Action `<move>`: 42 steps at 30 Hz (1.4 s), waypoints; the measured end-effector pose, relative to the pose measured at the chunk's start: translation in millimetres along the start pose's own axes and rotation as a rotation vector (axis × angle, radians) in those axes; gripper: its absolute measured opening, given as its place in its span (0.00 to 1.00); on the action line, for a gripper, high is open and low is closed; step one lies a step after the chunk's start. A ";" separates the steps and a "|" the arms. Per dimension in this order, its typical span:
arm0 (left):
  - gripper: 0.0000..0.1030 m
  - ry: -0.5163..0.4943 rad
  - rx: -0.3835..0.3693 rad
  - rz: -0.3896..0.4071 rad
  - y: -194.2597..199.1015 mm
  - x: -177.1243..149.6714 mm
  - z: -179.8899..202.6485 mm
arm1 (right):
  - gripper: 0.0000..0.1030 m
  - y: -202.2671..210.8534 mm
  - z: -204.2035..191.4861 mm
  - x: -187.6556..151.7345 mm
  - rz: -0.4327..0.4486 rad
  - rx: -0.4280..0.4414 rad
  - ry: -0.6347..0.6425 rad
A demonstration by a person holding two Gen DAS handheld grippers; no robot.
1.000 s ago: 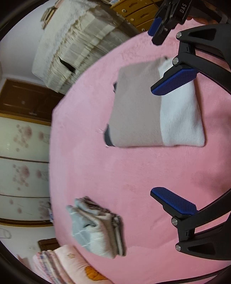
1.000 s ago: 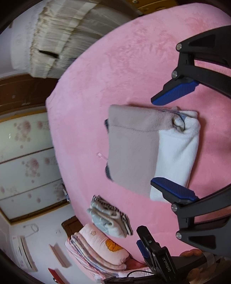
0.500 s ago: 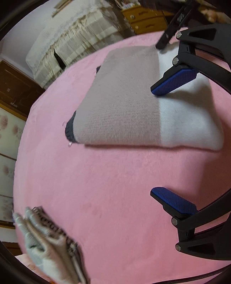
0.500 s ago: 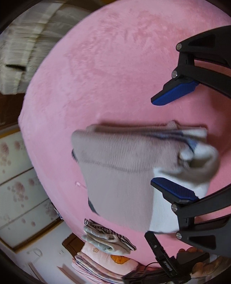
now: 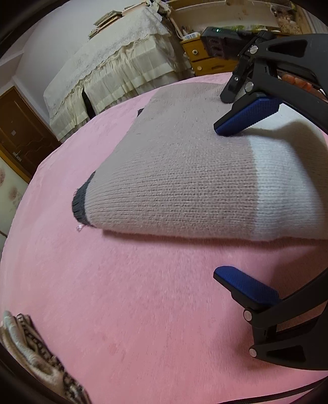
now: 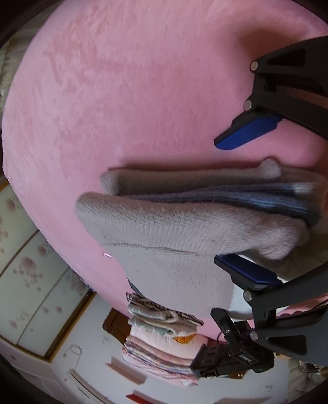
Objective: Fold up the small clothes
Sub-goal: 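Grasp the folded sweater's two side edges with both grippers, then lift the folded sweater with both grippers and carry it toward the clothes stack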
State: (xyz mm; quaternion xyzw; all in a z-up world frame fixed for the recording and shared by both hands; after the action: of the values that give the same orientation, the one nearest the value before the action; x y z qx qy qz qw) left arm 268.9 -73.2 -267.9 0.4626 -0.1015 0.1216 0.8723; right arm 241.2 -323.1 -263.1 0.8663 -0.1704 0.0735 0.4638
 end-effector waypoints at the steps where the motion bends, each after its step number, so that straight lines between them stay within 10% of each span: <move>1: 1.00 -0.002 -0.011 -0.004 -2.3 -0.3 0.1 | 0.82 -3.6 -0.8 0.4 -0.004 0.016 0.007; 7: 0.99 -0.035 -0.015 -0.018 -17.1 0.1 11.6 | 0.55 -19.8 -6.3 3.1 -0.025 0.110 0.003; 9: 0.75 -0.060 -0.021 -0.027 -18.7 -0.4 21.6 | 0.46 -19.1 -7.6 1.2 -0.025 0.126 0.001; 12: 0.66 -0.092 0.022 -0.023 -17.0 -0.1 34.8 | 0.40 -15.6 -13.3 -2.2 -0.012 0.114 0.014; 22: 0.53 -0.161 0.090 0.039 42.1 -29.0 59.1 | 0.37 25.1 -75.8 -46.2 0.070 0.001 0.095; 33: 0.53 -0.178 0.114 0.037 158.0 -108.4 20.6 | 0.37 42.8 -144.9 -148.4 0.002 0.107 0.077; 42: 0.53 -0.171 0.125 0.178 295.8 -44.4 -30.1 | 0.37 45.2 -297.8 -101.9 0.065 0.197 0.252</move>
State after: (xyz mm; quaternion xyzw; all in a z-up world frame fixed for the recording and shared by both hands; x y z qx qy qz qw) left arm 138.2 107.0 -66.0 0.5139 -0.2084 0.1648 0.8157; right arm 138.9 -76.3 -90.5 0.8855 -0.1306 0.2129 0.3918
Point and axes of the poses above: each gripper's, at about its wrist camera, not at the fingertips, and y roughly against the way its jaws point, z to its right, x to its top, the point moved 4 cm from there along -y, roughly the way its jaws point, and after that the axes turned 7 degrees about -z, right-handed, at the moved point
